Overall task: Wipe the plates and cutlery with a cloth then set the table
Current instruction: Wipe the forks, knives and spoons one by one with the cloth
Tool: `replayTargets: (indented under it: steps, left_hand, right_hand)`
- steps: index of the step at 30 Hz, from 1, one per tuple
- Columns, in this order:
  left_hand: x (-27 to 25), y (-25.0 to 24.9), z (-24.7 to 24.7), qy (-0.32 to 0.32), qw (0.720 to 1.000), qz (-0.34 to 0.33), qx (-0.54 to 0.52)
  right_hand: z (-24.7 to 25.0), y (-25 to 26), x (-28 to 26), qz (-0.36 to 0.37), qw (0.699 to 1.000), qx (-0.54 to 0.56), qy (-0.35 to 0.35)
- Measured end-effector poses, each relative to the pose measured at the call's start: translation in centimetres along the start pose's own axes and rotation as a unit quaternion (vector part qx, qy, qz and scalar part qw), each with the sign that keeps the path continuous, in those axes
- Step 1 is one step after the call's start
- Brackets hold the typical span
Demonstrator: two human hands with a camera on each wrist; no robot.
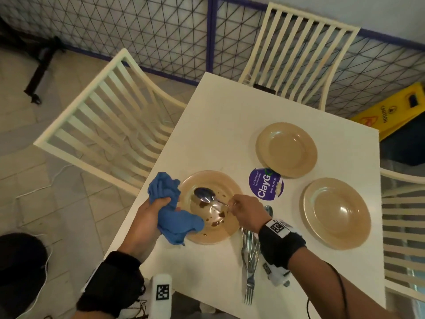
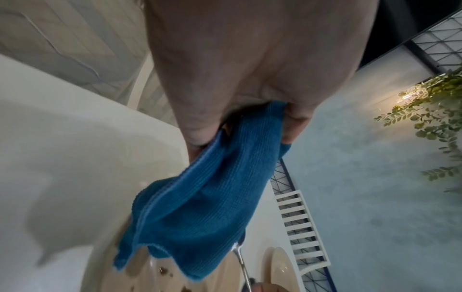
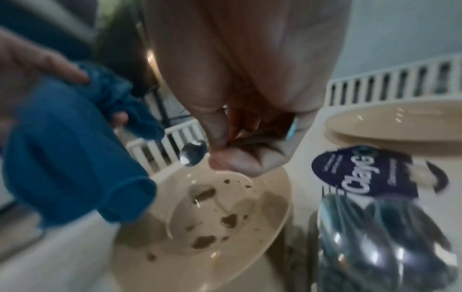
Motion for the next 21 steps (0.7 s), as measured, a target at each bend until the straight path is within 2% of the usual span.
replayTargets:
  steps: [2, 4, 8, 12, 16, 21]
  left_hand:
    - [-1.1, 0.3, -1.5, 0.029, 0.997, 0.007, -0.071]
    - [-2.2, 0.8, -3.4, 0.056, 0.991, 0.022, -0.123]
    - [-4.1, 2.4, -9.0, 0.088, 0.990, 0.037, -0.105]
    - [-6.5, 3.9, -13.9, 0.126, 0.992, 0.001, -0.013]
    - [-7.1, 3.8, -14.8, 0.095, 0.994, -0.045, 0.018]
    - [-7.2, 0.1, -17.1, 0.062, 0.985, -0.151, 0.055]
  right_hand:
    - [0.3, -0.7, -2.1, -0.035, 0.985, 0.171, -0.001]
    - [0.3, -0.5, -4.2, -0.057, 0.948, 0.312, 0.010]
    - [0.7, 1.5, -7.4, -0.050, 0.894, 0.444, 0.016]
    - [1.8, 2.6, -10.1, -0.032, 0.887, 0.461, -0.002]
    - [3.1, 1.3, -12.6, -0.023, 0.898, 0.438, -0.025]
    - [6.0, 0.1, -15.1, -0.004, 0.912, 0.392, -0.120]
Point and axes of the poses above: each hand's wrist, its own x-axis towards the middle knuckle, its own z-axis out of the back of the hand, y = z × x, the point moved 10 cm from there along x, towards the middle knuckle, and after that the axes turned 10 degrees about -x, right-handed, at the moved point
